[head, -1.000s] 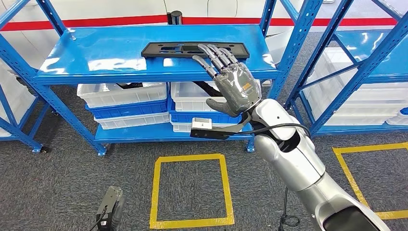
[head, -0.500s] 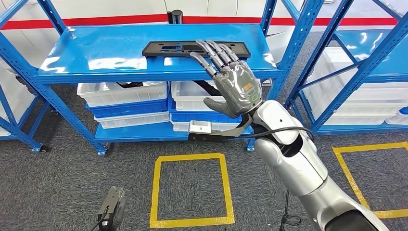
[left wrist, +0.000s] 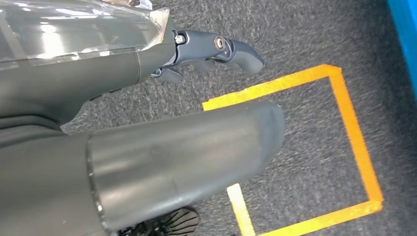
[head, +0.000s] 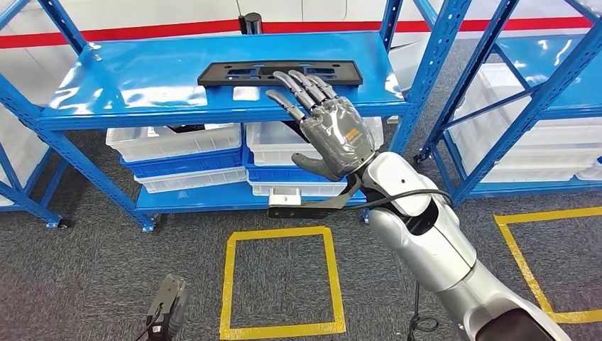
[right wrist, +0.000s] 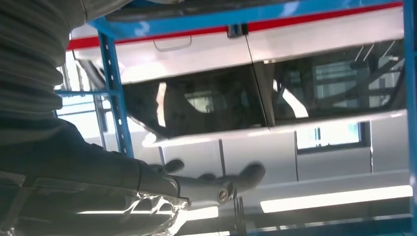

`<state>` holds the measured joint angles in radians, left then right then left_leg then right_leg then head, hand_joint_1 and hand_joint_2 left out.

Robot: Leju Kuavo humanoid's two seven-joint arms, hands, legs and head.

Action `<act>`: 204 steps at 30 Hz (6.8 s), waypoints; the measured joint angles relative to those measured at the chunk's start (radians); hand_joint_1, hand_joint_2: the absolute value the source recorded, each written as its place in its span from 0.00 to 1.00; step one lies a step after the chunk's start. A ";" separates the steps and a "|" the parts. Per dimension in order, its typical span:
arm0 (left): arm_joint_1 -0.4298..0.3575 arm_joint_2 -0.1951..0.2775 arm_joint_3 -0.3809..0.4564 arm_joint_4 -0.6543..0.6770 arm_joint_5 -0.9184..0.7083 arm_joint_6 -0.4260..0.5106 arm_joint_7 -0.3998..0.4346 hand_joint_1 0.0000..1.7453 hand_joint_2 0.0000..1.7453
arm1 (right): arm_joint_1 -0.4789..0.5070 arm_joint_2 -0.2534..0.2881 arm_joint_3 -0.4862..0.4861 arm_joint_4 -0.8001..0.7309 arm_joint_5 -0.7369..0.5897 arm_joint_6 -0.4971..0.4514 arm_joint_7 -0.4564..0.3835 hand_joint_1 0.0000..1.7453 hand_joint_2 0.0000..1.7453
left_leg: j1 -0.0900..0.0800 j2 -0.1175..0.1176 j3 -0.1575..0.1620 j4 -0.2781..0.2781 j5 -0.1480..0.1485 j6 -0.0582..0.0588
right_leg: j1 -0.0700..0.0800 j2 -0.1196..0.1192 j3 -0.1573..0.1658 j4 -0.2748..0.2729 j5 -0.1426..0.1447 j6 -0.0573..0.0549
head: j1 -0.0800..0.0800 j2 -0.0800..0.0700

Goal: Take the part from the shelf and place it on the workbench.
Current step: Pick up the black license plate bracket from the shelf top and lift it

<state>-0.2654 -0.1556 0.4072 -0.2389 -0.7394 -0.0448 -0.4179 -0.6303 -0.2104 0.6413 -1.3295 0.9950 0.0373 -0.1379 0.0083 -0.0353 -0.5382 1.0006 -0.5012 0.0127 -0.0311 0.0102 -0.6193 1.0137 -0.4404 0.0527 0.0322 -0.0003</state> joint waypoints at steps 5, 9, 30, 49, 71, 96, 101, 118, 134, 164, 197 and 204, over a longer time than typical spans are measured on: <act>-0.005 0.000 -0.002 -0.005 0.007 0.001 0.002 0.00 0.00 | -0.020 0.008 0.011 0.008 -0.008 0.001 -0.007 0.00 1.00 | 0.006 0.030 -0.148 0.226 -0.002 -0.021 | 0.000 0.000 0.052 -0.003 -0.035 -0.042 | -0.004 0.000; 0.002 0.000 -0.002 -0.005 0.017 0.002 0.003 0.00 0.00 | -0.023 0.010 0.020 0.019 -0.013 0.002 -0.008 0.00 1.00 | 0.001 0.033 -0.256 0.252 -0.037 -0.012 | 0.010 0.003 0.114 -0.004 -0.086 -0.048 | -0.004 0.000; 0.008 -0.004 -0.004 -0.007 0.048 0.010 0.000 0.00 0.00 | -0.055 0.023 0.037 0.086 -0.024 0.002 -0.014 0.00 1.00 | -0.027 -0.003 -0.006 -0.016 0.029 0.029 | 0.022 -0.006 -0.035 -0.023 0.063 0.007 | -0.004 0.000; 0.005 -0.005 -0.008 -0.007 0.050 0.011 0.000 0.00 0.00 | -0.074 0.026 0.036 0.103 -0.029 0.001 -0.024 0.00 1.00 | -0.026 0.015 0.010 -0.030 0.013 0.026 | 0.030 0.008 -0.025 -0.021 0.058 -0.029 | -0.005 0.000; 0.001 -0.001 -0.031 -0.007 0.059 0.014 0.012 0.00 0.00 | -0.071 0.006 0.036 0.111 -0.044 -0.013 -0.025 0.00 1.00 | -0.001 0.019 0.045 -0.036 -0.001 0.024 | -0.002 -0.005 -0.073 0.070 0.047 0.040 | -0.002 0.000; 0.004 0.003 -0.035 -0.008 0.074 0.017 0.017 0.00 0.00 | -0.069 0.005 0.037 0.111 -0.044 -0.015 -0.023 0.00 1.00 | -0.007 0.028 -0.061 0.000 0.067 0.033 | 0.010 -0.001 -0.103 0.209 -0.078 -0.013 | -0.004 0.000; 0.006 0.003 -0.036 -0.008 0.075 0.017 0.017 0.00 0.00 | -0.063 0.001 0.036 0.111 -0.044 -0.015 -0.022 0.00 1.00 | -0.011 0.022 -0.052 0.004 0.056 0.033 | 0.012 -0.002 -0.081 0.132 -0.019 0.010 | -0.003 0.000; 0.005 0.008 -0.045 -0.008 0.075 0.012 0.017 0.00 0.00 | -0.062 -0.002 0.037 0.108 -0.044 -0.015 -0.022 0.00 1.00 | 0.017 0.034 -0.098 0.045 0.066 -0.034 | 0.001 -0.001 0.014 -0.007 0.008 -0.022 | -0.009 0.000; 0.004 0.009 -0.050 -0.008 0.083 0.012 0.018 0.00 0.00 | -0.080 -0.002 0.055 0.110 -0.044 -0.011 -0.022 0.00 1.00 | -0.011 0.021 -0.081 0.015 0.068 0.012 | -0.002 -0.007 0.029 -0.034 0.017 0.021 | -0.008 0.000; 0.002 0.020 -0.068 -0.008 0.099 0.010 0.023 0.00 0.00 | -0.091 -0.010 0.082 0.128 -0.062 -0.014 -0.017 0.00 1.00 | -0.003 0.035 -0.117 0.016 0.114 -0.009 | 0.007 -0.002 0.103 -0.015 -0.066 -0.015 | -0.010 0.000; 0.005 0.027 -0.077 -0.006 0.103 0.001 0.024 0.00 0.00 | -0.069 -0.027 0.084 0.125 -0.065 -0.020 -0.007 0.00 1.00 | 0.003 0.033 -0.089 0.002 0.097 -0.008 | 0.020 -0.003 0.059 -0.019 -0.020 -0.032 | -0.012 0.000; 0.005 0.028 -0.081 -0.006 0.111 -0.002 0.022 0.00 0.00 | -0.040 -0.064 0.072 0.036 -0.087 -0.004 0.014 0.00 1.00 | -0.008 0.026 -0.090 0.001 0.097 0.004 | 0.022 -0.010 0.064 -0.035 -0.020 -0.038 | -0.011 0.000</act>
<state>-0.2603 -0.1278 0.3261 -0.2449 -0.6279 -0.0473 -0.3955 -0.6700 -0.2743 0.7129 -1.2930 0.9078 0.0334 -0.1238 -0.0002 -0.0097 -0.6278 1.0015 -0.4038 0.0171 -0.0091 -0.0003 -0.5549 0.9790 -0.4601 0.0151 0.0212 -0.0004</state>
